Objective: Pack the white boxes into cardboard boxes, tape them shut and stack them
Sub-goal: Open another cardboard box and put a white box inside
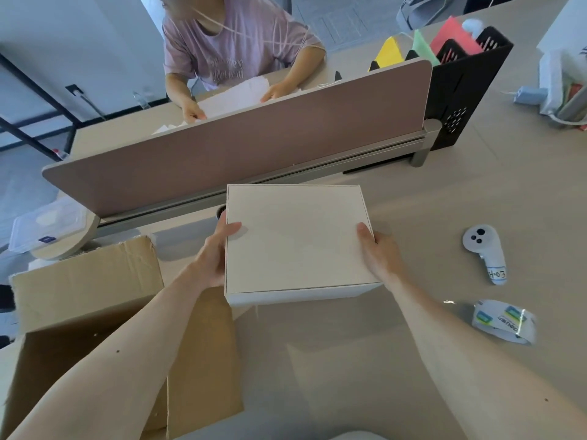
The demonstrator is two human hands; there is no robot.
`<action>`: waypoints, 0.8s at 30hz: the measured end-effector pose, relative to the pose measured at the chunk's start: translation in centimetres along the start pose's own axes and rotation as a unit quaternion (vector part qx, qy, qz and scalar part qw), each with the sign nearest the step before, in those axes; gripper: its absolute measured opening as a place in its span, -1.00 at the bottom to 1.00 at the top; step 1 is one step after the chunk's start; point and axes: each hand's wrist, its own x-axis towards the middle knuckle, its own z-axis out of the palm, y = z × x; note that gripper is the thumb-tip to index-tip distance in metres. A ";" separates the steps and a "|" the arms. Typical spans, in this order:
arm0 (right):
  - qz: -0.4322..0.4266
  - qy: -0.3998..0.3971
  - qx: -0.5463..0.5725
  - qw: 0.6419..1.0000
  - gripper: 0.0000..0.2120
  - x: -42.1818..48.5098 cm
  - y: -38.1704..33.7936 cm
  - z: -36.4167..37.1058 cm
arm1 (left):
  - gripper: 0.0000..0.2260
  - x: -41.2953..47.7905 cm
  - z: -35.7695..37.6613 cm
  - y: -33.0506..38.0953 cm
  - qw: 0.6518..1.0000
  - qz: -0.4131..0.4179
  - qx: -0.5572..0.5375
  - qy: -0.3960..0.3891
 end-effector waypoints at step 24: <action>-0.158 0.039 0.047 0.986 -0.51 -10.6 -11.6 0.7 | -0.21 -15.9 -1.0 6.3 0.958 0.268 0.058 0.078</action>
